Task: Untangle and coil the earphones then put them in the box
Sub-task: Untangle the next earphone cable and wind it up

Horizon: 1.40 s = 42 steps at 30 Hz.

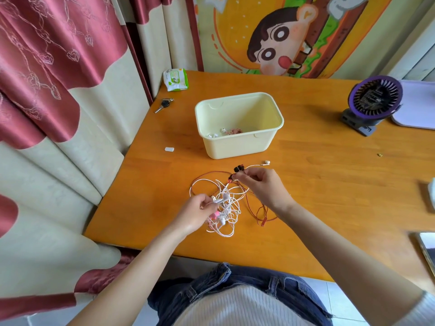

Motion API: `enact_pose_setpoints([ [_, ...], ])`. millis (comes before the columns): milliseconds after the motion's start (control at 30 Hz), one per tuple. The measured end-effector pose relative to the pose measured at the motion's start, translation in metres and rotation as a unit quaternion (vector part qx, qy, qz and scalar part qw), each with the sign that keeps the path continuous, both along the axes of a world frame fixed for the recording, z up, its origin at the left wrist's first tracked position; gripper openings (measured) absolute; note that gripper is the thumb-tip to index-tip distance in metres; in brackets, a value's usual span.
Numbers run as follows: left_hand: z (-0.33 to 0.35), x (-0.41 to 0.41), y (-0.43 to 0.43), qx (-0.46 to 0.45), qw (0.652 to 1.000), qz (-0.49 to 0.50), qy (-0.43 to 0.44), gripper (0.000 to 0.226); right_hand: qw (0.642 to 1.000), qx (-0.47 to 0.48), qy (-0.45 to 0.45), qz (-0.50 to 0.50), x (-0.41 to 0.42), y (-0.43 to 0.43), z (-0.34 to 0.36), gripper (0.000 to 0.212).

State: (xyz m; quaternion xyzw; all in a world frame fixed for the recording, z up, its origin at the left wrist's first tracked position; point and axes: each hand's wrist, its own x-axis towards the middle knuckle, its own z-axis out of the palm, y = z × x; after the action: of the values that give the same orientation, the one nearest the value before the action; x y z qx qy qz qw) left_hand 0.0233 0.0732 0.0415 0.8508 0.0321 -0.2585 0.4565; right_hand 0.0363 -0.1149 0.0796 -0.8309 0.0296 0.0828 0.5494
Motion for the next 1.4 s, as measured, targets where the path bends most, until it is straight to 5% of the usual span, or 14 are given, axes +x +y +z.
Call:
enact_pose_setpoints([
  [133, 0.0, 0.005, 0.007, 0.141, 0.984, 0.036, -0.103, 0.027, 0.997, -0.066, -0.028, 0.035, 0.0, -0.002, -0.001, 0.017],
  [267, 0.026, 0.004, -0.005, 0.002, 0.978, -0.003, -0.208, 0.045, 0.979, -0.156, -0.035, 0.125, 0.001, 0.002, 0.004, 0.02],
  [400, 0.037, 0.005, -0.019, -0.095, 0.977, -0.141, -0.128, 0.033, 0.973, -0.139, -0.033, 0.181, -0.001, 0.01, 0.012, 0.015],
  [500, 0.031, 0.006, -0.015, -0.02, 0.981, -0.16, -0.104, 0.014, 0.976, -0.118, -0.036, 0.178, -0.001, 0.008, 0.012, 0.009],
  [867, 0.014, 0.016, 0.04, 0.132, 0.981, -0.088, -0.114, 0.034, 0.952, -0.174, 0.064, 0.242, 0.002, -0.013, 0.007, 0.016],
  [1033, 0.008, 0.016, 0.06, 0.338, 0.917, -0.211, 0.025, 0.025, 0.948, -0.175, 0.056, 0.261, 0.002, -0.009, 0.019, 0.018],
  [1100, 0.012, 0.011, 0.054, 0.276, 0.933, -0.23, 0.02, 0.025, 0.948, -0.163, 0.053, 0.269, 0.001, -0.006, 0.023, 0.017],
  [1200, 0.025, 0.003, 0.027, -0.012, 0.992, -0.123, -0.028, 0.028, 0.95, -0.145, 0.033, 0.273, 0.0, 0.004, 0.026, 0.015],
  [1300, 0.039, -0.002, 0.002, -0.223, 0.974, -0.043, 0.014, 0.02, 0.959, -0.106, -0.001, 0.263, 0.001, 0.012, 0.024, 0.012],
  [1400, 0.044, -0.006, -0.005, -0.218, 0.975, -0.026, 0.009, 0.028, 0.974, -0.084, -0.04, 0.206, 0.006, 0.012, 0.022, 0.013],
])
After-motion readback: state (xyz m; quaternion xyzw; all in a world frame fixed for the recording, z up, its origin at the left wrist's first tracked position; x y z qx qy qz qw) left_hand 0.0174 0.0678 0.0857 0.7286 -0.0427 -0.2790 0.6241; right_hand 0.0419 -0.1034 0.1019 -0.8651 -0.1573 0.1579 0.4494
